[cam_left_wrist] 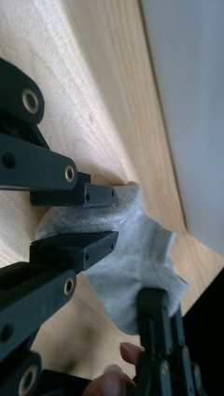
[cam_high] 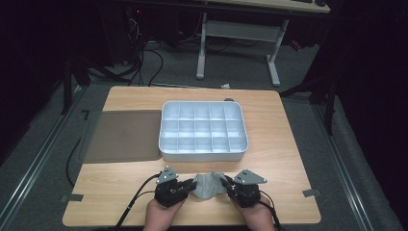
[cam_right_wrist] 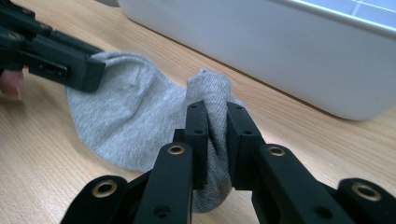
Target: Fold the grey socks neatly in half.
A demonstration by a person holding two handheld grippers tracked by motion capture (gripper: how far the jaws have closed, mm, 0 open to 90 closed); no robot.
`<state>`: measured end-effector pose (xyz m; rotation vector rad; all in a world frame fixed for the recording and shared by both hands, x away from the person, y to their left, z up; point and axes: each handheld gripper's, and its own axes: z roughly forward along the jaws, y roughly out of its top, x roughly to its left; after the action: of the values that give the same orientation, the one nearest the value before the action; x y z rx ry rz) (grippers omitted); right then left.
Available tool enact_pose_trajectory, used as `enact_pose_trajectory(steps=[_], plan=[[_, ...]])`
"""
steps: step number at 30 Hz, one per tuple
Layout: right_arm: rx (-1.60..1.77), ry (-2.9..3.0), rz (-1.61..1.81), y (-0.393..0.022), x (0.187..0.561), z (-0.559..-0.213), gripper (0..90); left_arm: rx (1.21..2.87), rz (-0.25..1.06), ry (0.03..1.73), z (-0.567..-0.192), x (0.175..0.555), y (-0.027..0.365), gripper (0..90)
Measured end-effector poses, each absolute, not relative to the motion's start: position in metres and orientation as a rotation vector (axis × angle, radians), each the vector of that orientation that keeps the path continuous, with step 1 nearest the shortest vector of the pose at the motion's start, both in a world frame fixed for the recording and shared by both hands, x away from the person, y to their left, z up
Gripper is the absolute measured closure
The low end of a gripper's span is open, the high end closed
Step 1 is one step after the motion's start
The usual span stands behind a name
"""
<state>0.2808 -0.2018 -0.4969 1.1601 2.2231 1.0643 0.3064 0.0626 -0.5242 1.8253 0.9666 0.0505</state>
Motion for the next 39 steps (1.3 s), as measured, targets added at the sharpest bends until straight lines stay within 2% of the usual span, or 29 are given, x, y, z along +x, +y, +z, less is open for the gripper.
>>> enact_pose_trajectory(steps=[4, 5, 7, 8, 9, 11, 13, 16, 20, 23, 32, 34, 35, 37, 39], plan=[[1.167, 2.247, 1.069, -0.2, 0.281, -0.496, 80.9, 1.831, 0.106, 0.983, -0.523, 0.309, 0.07, 75.4], [1.169, 2.252, 1.075, -0.2, 0.281, -0.497, 80.8, 1.845, 0.131, 0.986, -0.522, 0.309, 0.071, 73.4], [1.174, 2.252, 1.08, -0.2, 0.28, -0.497, 80.7, 1.851, 0.207, 0.987, -0.518, 0.305, 0.071, 62.9], [1.176, 2.252, 1.084, -0.2, 0.281, -0.498, 80.7, 1.845, 0.244, 0.971, -0.514, 0.302, 0.069, 61.8], [1.183, 2.252, 1.083, -0.2, 0.28, -0.499, 80.7, 1.842, 0.252, 0.934, -0.51, 0.298, 0.065, 64.3], [1.191, 2.248, 1.094, -0.2, 0.28, -0.5, 80.7, 1.867, 0.221, 0.891, -0.507, 0.296, 0.051, 75.7], [1.199, 2.244, 1.101, -0.201, 0.28, -0.502, 80.7, 1.918, 0.187, 0.879, -0.509, 0.298, 0.031, 80.9], [1.202, 2.241, 1.114, -0.201, 0.279, -0.503, 80.8, 2.019, 0.191, 0.885, -0.521, 0.309, 0.003, 83.1], [1.21, 2.246, 1.122, -0.204, 0.278, -0.505, 80.7, 2.114, 0.216, 0.865, -0.528, 0.31, -0.014, 85.3], [1.234, 2.244, 1.153, -0.207, 0.279, -0.506, 80.8, 2.122, 0.247, 0.858, -0.529, 0.309, -0.017, 87.9], [1.211, 2.231, 1.214, -0.199, 0.285, -0.495, 82.0, 2.119, 0.294, 0.856, -0.53, 0.304, -0.026, 87.9], [1.213, 2.227, 1.223, -0.199, 0.286, -0.496, 82.1, 2.111, 0.274, 0.853, -0.53, 0.304, -0.025, 85.3], [1.219, 2.228, 1.22, -0.199, 0.286, -0.496, 82.2, 2.103, 0.25, 0.854, -0.529, 0.305, -0.022, 82.1], [1.218, 2.224, 1.213, -0.2, 0.286, -0.498, 82.7, 2.073, 0.213, 0.866, -0.526, 0.307, -0.014, 70.2], [1.224, 2.221, 1.208, -0.203, 0.286, -0.498, 83.0, 1.996, 0.215, 0.883, -0.518, 0.307, 0.004, 66.5]])
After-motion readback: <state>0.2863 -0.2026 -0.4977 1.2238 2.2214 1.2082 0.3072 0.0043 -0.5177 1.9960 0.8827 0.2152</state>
